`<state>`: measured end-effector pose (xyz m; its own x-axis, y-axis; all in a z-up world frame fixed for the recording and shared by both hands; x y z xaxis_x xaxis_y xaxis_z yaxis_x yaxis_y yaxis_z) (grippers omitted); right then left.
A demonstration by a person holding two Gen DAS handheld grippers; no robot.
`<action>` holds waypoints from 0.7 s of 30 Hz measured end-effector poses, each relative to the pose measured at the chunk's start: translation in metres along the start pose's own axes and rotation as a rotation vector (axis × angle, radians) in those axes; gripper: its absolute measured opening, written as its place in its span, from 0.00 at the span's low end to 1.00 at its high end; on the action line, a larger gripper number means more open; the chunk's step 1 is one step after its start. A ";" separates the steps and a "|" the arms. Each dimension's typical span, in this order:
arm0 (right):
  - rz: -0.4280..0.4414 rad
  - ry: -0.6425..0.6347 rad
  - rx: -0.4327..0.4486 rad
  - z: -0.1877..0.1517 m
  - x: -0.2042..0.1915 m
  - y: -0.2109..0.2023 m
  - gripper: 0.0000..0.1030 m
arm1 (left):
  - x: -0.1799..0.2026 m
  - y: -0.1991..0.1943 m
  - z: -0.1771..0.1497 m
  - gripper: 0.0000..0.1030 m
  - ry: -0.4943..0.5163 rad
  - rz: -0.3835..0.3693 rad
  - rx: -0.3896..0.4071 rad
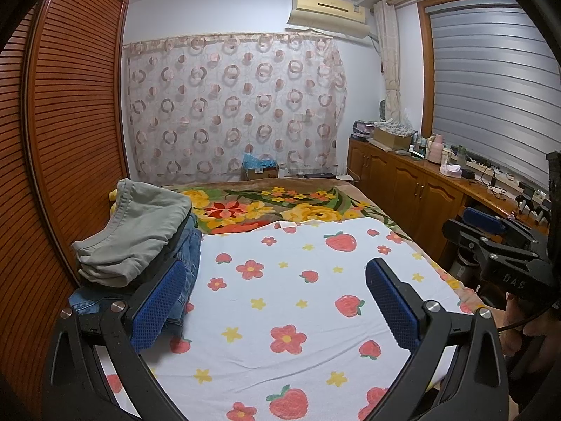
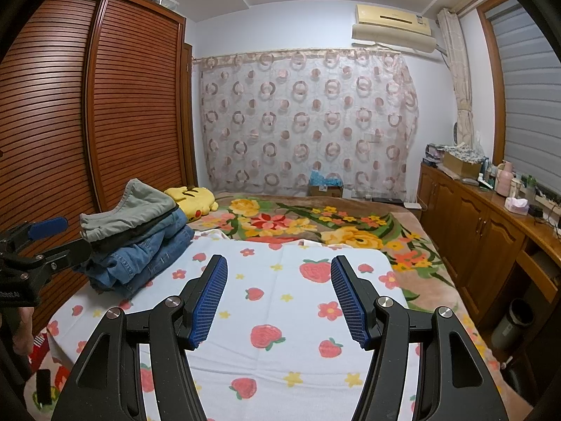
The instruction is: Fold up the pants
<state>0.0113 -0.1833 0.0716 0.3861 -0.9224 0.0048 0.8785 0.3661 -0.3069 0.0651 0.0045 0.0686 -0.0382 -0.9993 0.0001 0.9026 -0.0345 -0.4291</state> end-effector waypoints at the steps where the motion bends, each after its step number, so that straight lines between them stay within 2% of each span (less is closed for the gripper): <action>1: 0.002 0.000 0.000 0.000 0.000 0.000 0.62 | 0.000 0.001 0.000 1.00 0.000 0.000 -0.001; 21: 0.005 0.002 0.000 0.000 0.001 -0.001 0.62 | 0.000 0.001 -0.002 1.00 -0.002 -0.002 -0.001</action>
<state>0.0112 -0.1847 0.0716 0.3896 -0.9210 0.0012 0.8767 0.3704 -0.3070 0.0651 0.0043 0.0665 -0.0389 -0.9992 0.0024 0.9020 -0.0362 -0.4301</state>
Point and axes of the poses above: each gripper's, at about its wrist camera, not at the fingertips, and y roughly the way its jaws point, x to its right, z to its top, the point moved 2 cm from there along y, roughly the way its jaws point, and after that the axes turned 4 degrees about z, right-handed, at the moved point
